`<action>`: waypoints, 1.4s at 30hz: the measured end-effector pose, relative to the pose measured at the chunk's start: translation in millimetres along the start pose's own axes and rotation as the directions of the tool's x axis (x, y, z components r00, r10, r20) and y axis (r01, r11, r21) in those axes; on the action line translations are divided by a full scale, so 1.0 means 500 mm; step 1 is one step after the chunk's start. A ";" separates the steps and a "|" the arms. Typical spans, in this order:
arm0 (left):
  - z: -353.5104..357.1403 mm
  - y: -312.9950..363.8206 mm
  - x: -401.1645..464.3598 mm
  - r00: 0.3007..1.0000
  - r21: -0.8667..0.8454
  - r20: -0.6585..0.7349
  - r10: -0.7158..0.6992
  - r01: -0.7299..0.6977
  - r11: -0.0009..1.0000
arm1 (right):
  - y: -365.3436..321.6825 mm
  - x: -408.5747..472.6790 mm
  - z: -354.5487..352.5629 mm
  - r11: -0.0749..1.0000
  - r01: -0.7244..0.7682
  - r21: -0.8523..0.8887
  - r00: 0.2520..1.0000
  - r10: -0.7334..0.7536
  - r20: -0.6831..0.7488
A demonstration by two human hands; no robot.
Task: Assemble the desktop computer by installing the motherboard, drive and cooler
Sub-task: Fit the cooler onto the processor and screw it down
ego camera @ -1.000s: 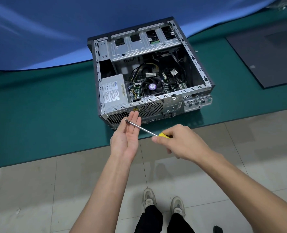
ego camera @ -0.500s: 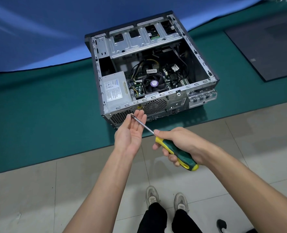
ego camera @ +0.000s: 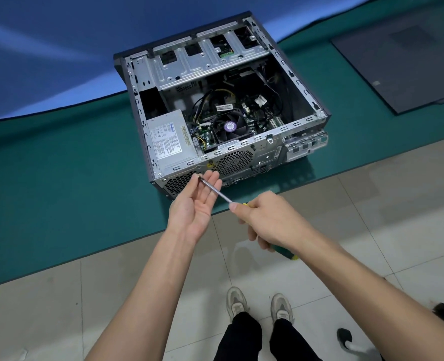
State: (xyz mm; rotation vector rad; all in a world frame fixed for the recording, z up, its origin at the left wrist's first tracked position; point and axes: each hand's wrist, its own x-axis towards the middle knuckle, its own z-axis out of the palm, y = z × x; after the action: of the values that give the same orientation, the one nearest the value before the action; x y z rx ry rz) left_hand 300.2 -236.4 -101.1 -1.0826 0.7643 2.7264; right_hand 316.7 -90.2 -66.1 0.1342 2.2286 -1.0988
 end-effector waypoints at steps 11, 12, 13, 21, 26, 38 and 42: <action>0.008 0.012 0.003 0.996 -0.022 -0.009 -0.089 0.089 0.996 | 0.017 -0.011 0.082 0.995 0.025 0.096 0.990 -0.011 -0.138; 0.009 0.014 0.003 0.996 -0.019 -0.008 -0.090 0.090 0.996 | 0.017 -0.012 0.086 0.996 0.028 0.090 0.989 -0.014 -0.149; 0.010 0.016 0.003 0.996 -0.014 -0.010 -0.090 0.090 0.996 | 0.016 -0.012 0.089 0.996 0.031 0.080 0.987 -0.018 -0.159; 0.015 0.023 0.001 0.997 0.029 -0.020 -0.079 0.079 0.996 | 0.000 -0.012 0.089 0.996 0.003 0.089 0.988 0.011 -0.157; 0.016 0.028 0.001 0.998 0.133 -0.043 -0.035 0.041 0.990 | -0.010 -0.019 0.093 0.928 -0.086 0.362 0.994 0.103 -0.028; 0.025 0.037 0.003 0.996 0.274 -0.087 0.002 0.022 0.961 | -0.034 -0.029 0.105 0.936 -0.069 0.345 0.993 0.096 -0.062; 0.018 0.036 -0.002 0.998 0.318 -0.055 -0.029 0.045 0.947 | -0.036 -0.032 0.108 0.614 -0.250 0.749 0.966 0.108 0.235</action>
State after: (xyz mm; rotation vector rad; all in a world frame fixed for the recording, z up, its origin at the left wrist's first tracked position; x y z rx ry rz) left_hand 290.3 -247.7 -87.6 -1.0797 1.1326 2.4367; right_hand 350.0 -139.1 -68.6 0.5953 1.4004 -1.8127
